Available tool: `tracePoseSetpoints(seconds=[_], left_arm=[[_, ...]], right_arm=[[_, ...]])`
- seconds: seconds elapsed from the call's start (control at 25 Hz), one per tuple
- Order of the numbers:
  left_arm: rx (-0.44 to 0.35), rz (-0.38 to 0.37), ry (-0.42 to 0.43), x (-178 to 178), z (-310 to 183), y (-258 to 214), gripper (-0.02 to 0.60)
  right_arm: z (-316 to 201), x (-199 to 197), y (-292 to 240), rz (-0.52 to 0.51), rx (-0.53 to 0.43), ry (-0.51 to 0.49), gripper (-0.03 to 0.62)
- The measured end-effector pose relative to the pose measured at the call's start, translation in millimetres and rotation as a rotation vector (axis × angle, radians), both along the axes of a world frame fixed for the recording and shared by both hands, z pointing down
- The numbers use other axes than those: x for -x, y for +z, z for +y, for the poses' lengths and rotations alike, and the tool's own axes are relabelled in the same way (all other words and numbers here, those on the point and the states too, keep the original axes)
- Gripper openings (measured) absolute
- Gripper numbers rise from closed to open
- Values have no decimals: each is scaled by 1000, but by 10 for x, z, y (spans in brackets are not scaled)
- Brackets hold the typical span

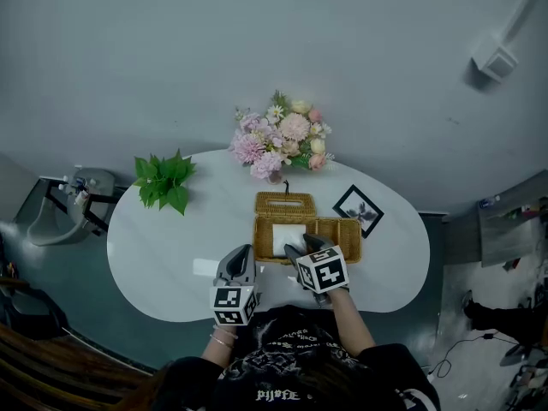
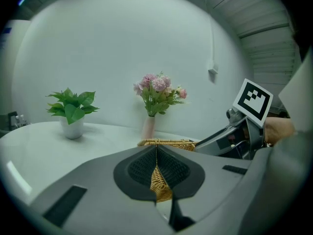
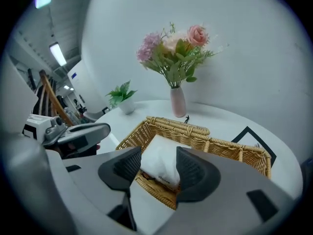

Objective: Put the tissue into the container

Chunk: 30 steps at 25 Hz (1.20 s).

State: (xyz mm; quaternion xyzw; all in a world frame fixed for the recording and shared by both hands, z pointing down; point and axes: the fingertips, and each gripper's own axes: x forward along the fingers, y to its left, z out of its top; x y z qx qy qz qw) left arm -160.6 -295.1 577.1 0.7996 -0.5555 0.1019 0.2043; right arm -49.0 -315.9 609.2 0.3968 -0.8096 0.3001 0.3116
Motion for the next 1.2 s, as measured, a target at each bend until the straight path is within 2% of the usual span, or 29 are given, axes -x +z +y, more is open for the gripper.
tracePoseSetpoints(seconds=[0.16,0.28,0.4,0.52,0.76,0.88,1.04,1.2], left_arm=[[-6,16,8,-19,5,-41,25],[-25,29,18,-65,3,-111,25],[-49,43,12,-96,-9,-191,25],[-72,44,16,-149,-10,-267,25],[-87,39,45,-277,51,-307,25],[-92,40,62,-326,78,-308,25],[-103,39,71,-368,87,-338,25],[-109,34,66,-380,89,-341,25]], right_arm=[[-39,29,-229,-73,-83,8,244],[-72,30,-438,-113,-188,26,244],[-81,-16,-528,-105,-272,54,244],[-26,-49,-528,-96,-301,68,239],[57,-88,-517,-60,-352,96,130],[60,-114,-521,-67,-354,123,40],[93,-68,-588,-108,-376,107,25],[90,-102,-656,-96,-432,125,23]])
